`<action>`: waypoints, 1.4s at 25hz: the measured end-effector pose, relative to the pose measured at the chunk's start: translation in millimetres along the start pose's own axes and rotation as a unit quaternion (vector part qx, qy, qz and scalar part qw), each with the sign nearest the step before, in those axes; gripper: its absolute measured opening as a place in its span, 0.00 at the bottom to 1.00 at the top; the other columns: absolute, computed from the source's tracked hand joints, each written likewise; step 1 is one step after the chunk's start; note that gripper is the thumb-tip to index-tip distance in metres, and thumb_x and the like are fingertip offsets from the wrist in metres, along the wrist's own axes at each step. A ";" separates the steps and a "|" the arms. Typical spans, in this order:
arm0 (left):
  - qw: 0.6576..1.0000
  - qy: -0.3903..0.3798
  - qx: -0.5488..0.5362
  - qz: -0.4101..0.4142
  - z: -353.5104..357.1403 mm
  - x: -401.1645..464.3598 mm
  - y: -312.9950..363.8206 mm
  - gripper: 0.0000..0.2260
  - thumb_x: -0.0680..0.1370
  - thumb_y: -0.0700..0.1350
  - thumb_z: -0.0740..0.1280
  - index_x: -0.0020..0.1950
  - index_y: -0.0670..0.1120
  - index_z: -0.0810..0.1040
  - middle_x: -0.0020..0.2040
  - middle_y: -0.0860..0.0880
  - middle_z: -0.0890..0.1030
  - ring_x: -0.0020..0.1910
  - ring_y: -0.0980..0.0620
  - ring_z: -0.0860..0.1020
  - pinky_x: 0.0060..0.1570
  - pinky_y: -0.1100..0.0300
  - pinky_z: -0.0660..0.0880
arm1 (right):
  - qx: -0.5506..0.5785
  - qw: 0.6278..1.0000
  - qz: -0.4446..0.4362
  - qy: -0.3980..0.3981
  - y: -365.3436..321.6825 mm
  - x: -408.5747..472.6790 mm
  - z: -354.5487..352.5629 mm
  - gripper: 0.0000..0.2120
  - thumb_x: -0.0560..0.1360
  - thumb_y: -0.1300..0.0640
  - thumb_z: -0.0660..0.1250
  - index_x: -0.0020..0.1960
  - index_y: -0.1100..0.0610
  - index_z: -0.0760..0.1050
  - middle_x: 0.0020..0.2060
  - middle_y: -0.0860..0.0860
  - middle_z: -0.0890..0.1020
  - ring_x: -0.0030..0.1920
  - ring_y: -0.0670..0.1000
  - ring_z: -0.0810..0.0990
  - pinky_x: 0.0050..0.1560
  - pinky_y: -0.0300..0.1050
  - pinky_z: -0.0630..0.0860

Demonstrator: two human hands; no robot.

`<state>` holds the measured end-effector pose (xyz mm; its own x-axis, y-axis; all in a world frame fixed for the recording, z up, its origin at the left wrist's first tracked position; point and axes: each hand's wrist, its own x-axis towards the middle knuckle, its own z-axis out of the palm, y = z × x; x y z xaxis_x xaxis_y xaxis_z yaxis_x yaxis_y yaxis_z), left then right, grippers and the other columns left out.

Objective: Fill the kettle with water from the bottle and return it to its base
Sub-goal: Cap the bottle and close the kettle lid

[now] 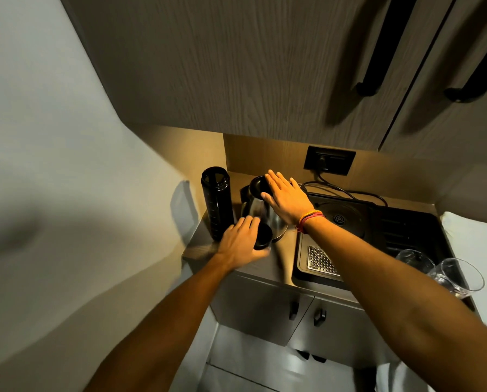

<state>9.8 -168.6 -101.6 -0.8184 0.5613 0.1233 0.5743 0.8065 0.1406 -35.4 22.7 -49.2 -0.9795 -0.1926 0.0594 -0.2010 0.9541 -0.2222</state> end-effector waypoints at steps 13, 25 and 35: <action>0.977 0.156 0.058 -0.130 -156.2 36.6 -69.5 0.36 0.73 0.67 0.67 0.70 0.45 0.65 0.61 0.40 0.75 0.56 0.41 0.76 0.45 0.51 0.80 | 0.025 0.999 0.012 -0.021 -7.3 -0.6 -8.9 0.34 0.81 0.37 0.44 0.80 0.56 0.48 0.80 0.55 0.51 0.80 0.57 0.50 0.79 0.60 0.48; 0.988 -0.089 0.007 -0.126 -187.2 48.7 -65.3 0.30 0.77 0.55 0.70 0.74 0.51 0.62 0.69 0.42 0.67 0.66 0.37 0.70 0.60 0.49 0.70 | 0.037 0.998 0.007 -0.052 -6.2 1.3 -17.5 0.33 0.82 0.39 0.46 0.80 0.56 0.48 0.80 0.55 0.51 0.80 0.57 0.50 0.78 0.60 0.48; 0.980 -0.115 0.064 -0.150 -202.0 62.9 -60.0 0.30 0.73 0.57 0.73 0.71 0.53 0.68 0.68 0.45 0.69 0.67 0.41 0.70 0.59 0.48 0.69 | 0.031 0.998 0.003 -0.063 -2.9 2.8 -19.0 0.33 0.82 0.39 0.47 0.80 0.56 0.47 0.80 0.55 0.51 0.79 0.57 0.51 0.78 0.60 0.49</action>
<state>-72.0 -219.3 96.2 -0.9415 0.3104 -0.1311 0.3117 0.9501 0.0114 -37.3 23.8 -29.9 -0.9737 -0.2183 -0.0643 -0.1922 0.9401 -0.2816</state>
